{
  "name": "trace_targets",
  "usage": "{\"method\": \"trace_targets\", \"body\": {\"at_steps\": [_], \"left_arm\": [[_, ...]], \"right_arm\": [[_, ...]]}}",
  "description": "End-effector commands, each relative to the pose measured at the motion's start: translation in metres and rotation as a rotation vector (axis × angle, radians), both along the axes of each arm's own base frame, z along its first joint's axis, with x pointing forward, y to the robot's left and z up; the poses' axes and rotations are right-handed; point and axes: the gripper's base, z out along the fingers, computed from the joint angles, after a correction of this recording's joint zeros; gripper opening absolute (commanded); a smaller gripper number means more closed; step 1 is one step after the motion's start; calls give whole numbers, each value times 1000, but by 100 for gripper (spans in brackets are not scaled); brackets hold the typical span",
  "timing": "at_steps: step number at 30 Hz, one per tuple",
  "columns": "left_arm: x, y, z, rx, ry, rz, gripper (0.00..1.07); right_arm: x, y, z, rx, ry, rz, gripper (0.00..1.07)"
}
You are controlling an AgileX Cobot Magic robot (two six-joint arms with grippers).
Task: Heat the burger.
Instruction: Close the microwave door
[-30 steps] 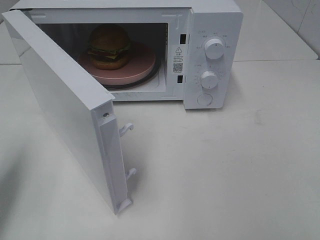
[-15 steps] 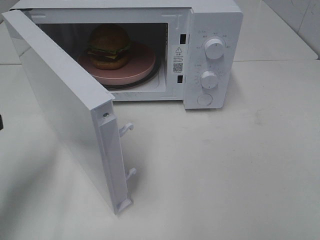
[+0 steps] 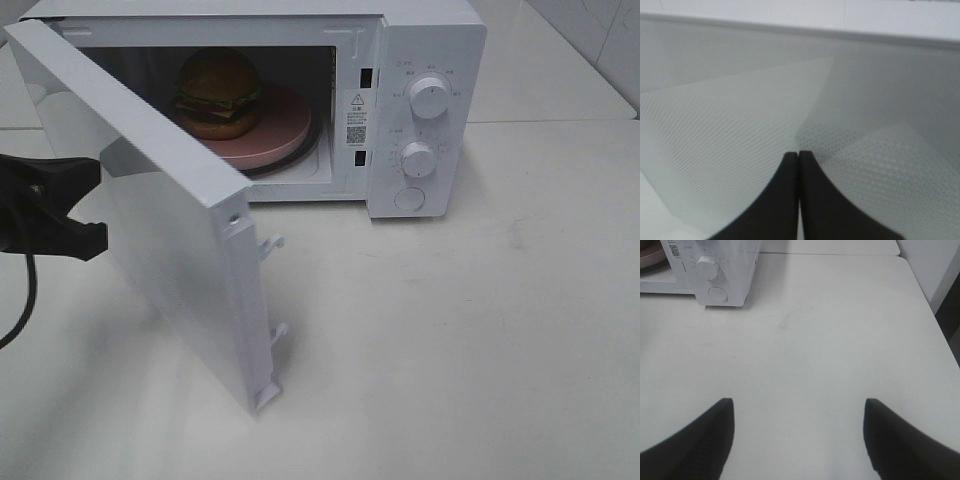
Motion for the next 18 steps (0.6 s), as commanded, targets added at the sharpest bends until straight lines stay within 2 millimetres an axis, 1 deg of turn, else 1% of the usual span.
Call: {"method": "trace_targets", "body": {"at_steps": [1,2,3,4,6,7,9,10,12,15,17,18], "left_arm": [[8,-15,5,-38,-24,-17,0],[8,-15,5,-38,-24,-17,0],[12,-22,4,-37,-24,-18,0],[12,-22,4,-37,-24,-18,0],[17,-32,3,-32,-25,-13,0],[17,-32,3,-32,-25,-13,0],[21,-43,1,-33,-20,2,0],[21,-43,1,-33,-20,2,0],[26,-58,-1,-37,-13,15,0],[28,-62,-2,-42,-10,16,0],[35,-77,-4,-65,5,25,0],[35,-77,-4,-65,5,25,0]], "right_arm": [[-4,0,0,1,-39,-6,71],[-4,0,0,1,-39,-6,71],[-4,0,0,1,-39,-6,71],[-4,0,0,1,-39,-6,71],[-4,0,0,1,-39,-6,71],[-4,0,0,1,-39,-6,71],[-4,0,0,1,-39,-6,71],[-4,0,0,1,-39,-6,71],[-4,0,0,1,-39,-6,71],[-4,0,0,1,-39,-6,71],[-4,0,0,1,-39,-6,71],[-4,0,0,1,-39,-6,71]]}}
